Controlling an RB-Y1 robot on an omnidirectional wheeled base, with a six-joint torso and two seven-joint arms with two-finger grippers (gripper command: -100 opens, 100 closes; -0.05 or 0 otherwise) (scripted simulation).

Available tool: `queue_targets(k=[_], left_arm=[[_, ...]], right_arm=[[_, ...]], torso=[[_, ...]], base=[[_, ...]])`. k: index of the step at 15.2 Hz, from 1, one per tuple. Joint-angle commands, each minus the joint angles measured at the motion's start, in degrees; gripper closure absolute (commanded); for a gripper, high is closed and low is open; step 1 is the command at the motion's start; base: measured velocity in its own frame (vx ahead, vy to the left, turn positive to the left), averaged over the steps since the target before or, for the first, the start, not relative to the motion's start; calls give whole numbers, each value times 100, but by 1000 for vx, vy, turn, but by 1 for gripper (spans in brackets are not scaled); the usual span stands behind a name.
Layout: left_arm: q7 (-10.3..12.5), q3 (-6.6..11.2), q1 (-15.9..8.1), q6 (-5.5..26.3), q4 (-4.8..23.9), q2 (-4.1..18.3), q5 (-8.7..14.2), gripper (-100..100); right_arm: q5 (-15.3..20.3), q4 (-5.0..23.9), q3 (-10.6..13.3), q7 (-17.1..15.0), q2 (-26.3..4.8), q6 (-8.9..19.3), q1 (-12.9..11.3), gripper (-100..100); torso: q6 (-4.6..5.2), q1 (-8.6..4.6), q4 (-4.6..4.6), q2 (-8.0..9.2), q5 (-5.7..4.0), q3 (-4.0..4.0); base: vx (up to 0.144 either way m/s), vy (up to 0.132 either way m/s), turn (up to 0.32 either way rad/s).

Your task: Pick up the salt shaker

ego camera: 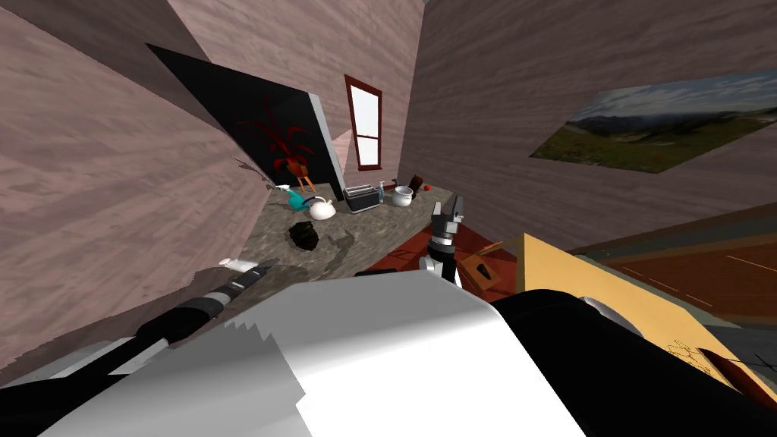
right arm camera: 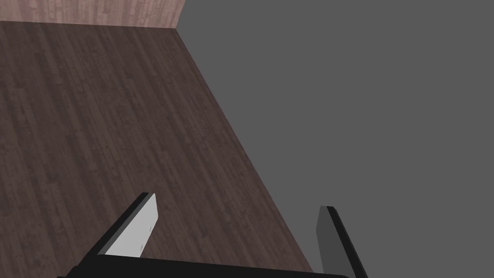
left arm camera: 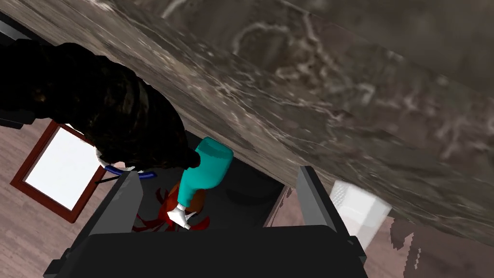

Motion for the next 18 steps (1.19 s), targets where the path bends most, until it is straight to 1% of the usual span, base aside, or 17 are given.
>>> queue_targets(k=[1, 2, 3, 4, 5, 6, 7, 8, 11, 12, 14, 16, 17, 18], left_arm=[[-61, 0, 96, 78, 191, 286, 100, -100], [-61, 0, 96, 78, 191, 360, 100, -100], [-100, -2, 166, 112, 338, 521, 168, -100], [-100, -2, 166, 112, 338, 577, 168, -100], [-138, -5, 233, 144, 478, 730, 232, -100], [-138, -5, 233, 144, 478, 783, 232, -100], [-172, -8, 297, 175, 611, 976, 293, -100], [-172, -8, 297, 175, 611, 976, 293, -100], [-263, -20, 467, 255, 959, 1461, 450, -100], [-263, -20, 467, 255, 959, 1473, 450, -100], [-309, -28, 558, 296, 1142, 1725, 530, -100], [-341, -36, 628, 326, 1278, 1903, 588, -100], [-353, -39, 654, 336, 1328, 1962, 608, -100], [-325, -74, 582, 287, 1307, 1877, 574, -100]], right_arm=[[0, 0, 0, 0, 0, 0, 0, 0], [0, 0, 0, 0, 0, 0, 0, 0], [0, 0, 0, 0, 0, 0, 0, 0], [0, 0, 0, 0, 0, 0, 0, 0], [0, 0, 0, 0, 0, 0, 0, 0], [0, 0, 0, 0, 0, 0, 0, 0], [0, 0, 0, 0, 0, 0, 0, 0], [0, 0, 0, 0, 0, 0, 0, 0], [0, 0, 0, 0, 0, 0, 0, 0], [0, 0, 0, 0, 0, 0, 0, 0], [0, 0, 0, 0, 0, 0, 0, 0], [0, 0, 0, 0, 0, 0, 0, 0], [0, 0, 0, 0, 0, 0, 0, 0], [0, 0, -1, 0, -1, 0, 0, 0]], torso=[[0, 0, 0, 0, 0, 0], [1, 0, 0, 0, 1, 0], [0, 0, 0, -1, 0, -1], [0, -1, 0, -1, 0, -1], [0, 0, 0, -1, 0, -1], [1, 0, 0, -1, 0, -1], [0, 1, 0, -1, 1, -1], [1, 2, 0, -1, 1, 0], [3, 4, 0, 2, 1, 1], [3, 7, 2, 2, -2, 2], [0, 14, 2, 3, -1, 2], [1, 19, 3, 6, 0, 4], [1, 24, 3, 8, 2, 5], [-1, 27, 4, 12, 2, 7]], base=[[-1, -17, -134], [1, -16, -112], [0, -17, -128], [0, -14, -109], [0, -15, -139], [-3, -10, -118], [-5, -10, -126], [-6, -6, -96], [-13, -5, -163], [-19, 3, -106], [-20, 9, -87], [-32, 28, -104], [-44, 37, -64], [-26, 25, -22]])
